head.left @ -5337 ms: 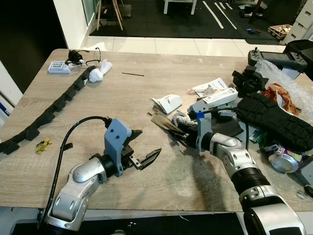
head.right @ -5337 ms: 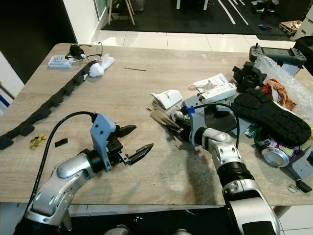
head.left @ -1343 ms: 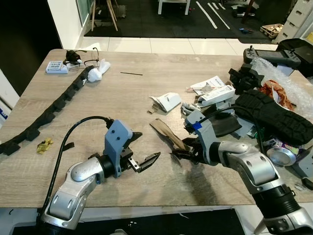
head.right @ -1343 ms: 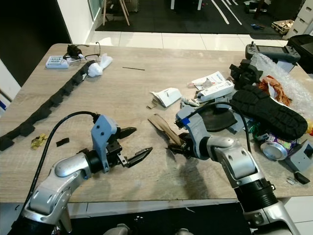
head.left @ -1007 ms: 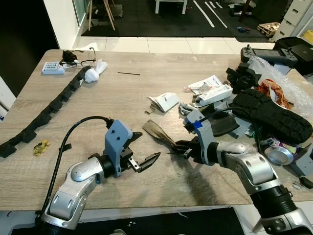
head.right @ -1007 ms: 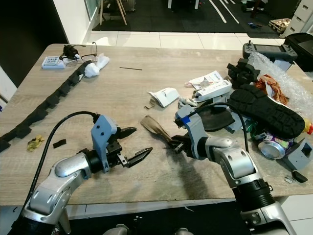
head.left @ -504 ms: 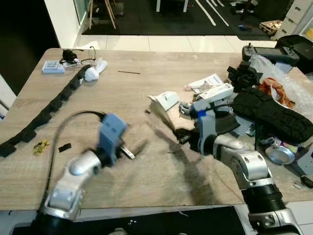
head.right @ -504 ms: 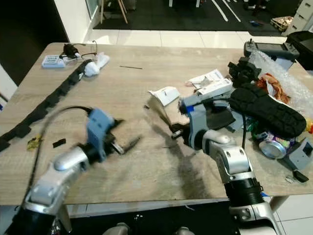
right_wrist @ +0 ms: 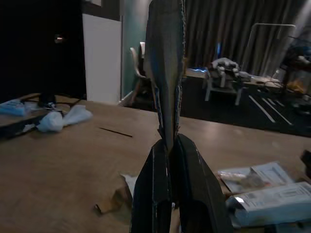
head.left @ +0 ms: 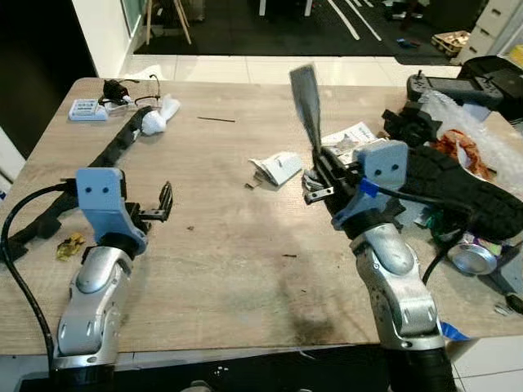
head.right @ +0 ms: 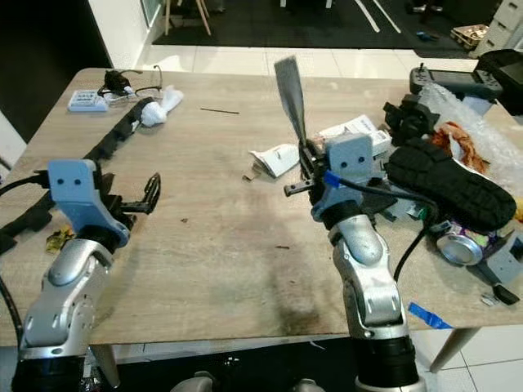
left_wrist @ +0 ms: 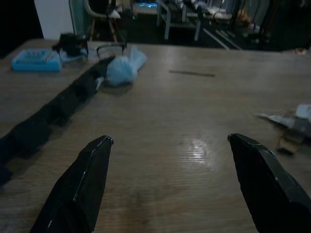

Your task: Picking trash to rubbish bin

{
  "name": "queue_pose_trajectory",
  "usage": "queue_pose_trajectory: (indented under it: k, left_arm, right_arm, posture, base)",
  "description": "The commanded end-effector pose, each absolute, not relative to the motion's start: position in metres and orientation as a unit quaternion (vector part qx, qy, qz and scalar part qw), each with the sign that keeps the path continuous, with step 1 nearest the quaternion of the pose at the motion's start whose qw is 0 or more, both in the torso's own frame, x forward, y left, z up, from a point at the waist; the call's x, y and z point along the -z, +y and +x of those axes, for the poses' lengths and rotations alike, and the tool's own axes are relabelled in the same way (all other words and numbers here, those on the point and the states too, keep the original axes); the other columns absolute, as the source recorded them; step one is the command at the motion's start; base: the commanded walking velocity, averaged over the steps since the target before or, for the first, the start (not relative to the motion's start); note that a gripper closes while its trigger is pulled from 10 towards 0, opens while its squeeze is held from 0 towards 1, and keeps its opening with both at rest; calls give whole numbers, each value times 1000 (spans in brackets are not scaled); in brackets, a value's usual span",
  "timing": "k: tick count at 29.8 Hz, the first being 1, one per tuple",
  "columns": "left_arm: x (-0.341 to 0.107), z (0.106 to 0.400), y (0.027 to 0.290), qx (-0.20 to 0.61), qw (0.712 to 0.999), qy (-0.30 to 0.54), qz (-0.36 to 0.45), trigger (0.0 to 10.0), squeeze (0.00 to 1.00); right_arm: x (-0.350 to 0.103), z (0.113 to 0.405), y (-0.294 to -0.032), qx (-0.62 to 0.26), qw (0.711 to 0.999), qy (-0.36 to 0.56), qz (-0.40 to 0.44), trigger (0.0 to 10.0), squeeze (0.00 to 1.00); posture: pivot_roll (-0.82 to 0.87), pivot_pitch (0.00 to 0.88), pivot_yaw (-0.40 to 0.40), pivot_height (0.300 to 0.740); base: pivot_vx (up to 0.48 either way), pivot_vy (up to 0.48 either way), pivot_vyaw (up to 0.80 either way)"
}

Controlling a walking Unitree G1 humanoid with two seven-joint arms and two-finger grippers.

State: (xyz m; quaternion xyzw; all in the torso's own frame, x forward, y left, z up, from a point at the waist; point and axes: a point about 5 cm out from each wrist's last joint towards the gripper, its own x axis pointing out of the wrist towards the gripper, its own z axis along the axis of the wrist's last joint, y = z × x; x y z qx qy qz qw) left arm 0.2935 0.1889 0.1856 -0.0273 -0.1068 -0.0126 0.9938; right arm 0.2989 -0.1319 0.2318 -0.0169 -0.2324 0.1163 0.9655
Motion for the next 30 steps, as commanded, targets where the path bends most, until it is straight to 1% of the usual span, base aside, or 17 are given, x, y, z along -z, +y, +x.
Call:
queue_pose_trajectory:
  k: [1,5,6,8,12,21,30]
  left_arm:
    - [-178,288,182,19,995,-99,-11,10000,0]
    - [-177,286,179,27,995,-93,0,10000,0]
    - [-176,284,178,31,995,-90,20,10000,0]
    - [-175,284,179,30,995,-89,23,10000,0]
    - [-175,285,177,26,996,-85,15,10000,0]
    - [-178,290,167,39,995,-95,21,10000,0]
    - [-180,291,164,42,994,-100,26,10000,0]
  right_arm:
    - [-219,296,-143,-81,974,-209,19,10000,0]
    - [-212,294,-150,-68,978,-190,47,10000,0]
    - [-206,292,-156,-58,981,-176,59,10000,0]
    - [-203,291,-158,-56,982,-171,60,10000,0]
    - [-194,288,-157,-59,984,-164,43,10000,0]
    - [-187,291,-153,-68,986,-147,49,10000,0]
    - [-192,295,-149,-77,984,-154,51,10000,0]
  posture:
    - [37,133,-5,740]
    - [34,134,-9,740]
    - [35,129,-11,740]
    - [35,129,-11,740]
    - [26,137,-9,740]
    - [24,137,-8,740]
    - [25,140,-8,740]
  base:
    - [0,0,0]
    - [0,0,0]
    - [0,0,0]
    - [0,0,0]
    - [0,0,0]
    - [0,0,0]
    - [0,0,-800]
